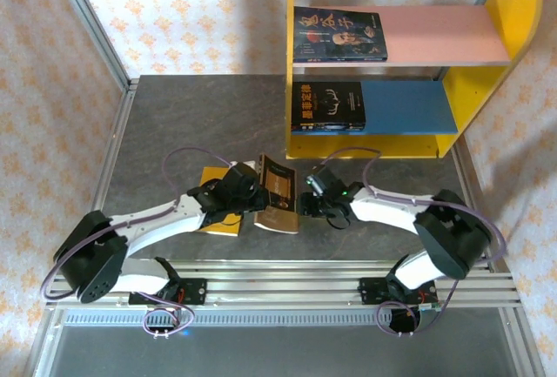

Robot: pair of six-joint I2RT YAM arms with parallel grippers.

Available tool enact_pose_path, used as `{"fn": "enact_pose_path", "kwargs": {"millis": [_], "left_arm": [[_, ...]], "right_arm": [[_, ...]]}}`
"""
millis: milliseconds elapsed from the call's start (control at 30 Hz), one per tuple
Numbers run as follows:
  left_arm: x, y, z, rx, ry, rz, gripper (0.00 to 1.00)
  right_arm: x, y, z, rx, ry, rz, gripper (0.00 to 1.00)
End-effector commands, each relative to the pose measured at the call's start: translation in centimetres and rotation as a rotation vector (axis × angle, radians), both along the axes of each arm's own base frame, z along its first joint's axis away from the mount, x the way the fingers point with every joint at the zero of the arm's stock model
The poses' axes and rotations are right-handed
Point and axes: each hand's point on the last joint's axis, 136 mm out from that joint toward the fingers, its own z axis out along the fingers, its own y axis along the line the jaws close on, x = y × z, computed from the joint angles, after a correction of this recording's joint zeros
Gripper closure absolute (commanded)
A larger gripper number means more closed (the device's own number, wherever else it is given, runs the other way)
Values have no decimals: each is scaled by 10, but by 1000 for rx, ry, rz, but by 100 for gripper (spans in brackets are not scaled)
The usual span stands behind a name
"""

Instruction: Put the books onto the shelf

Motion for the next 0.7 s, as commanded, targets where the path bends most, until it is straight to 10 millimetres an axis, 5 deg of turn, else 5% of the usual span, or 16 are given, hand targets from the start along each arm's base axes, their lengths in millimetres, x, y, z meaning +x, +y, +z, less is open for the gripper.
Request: {"fn": "enact_pose_path", "kwargs": {"millis": [0, 400, 667], "left_arm": [[14, 25, 40, -13, -148, 149, 100], [12, 106, 139, -96, -423, 523, 100], [15, 124, 178, -153, -523, 633, 100]], "right_arm": [[8, -7, 25, 72, -79, -100, 44], [19, 50, 98, 600, -183, -289, 37], [24, 90, 148, 842, -190, -315, 15]]}}
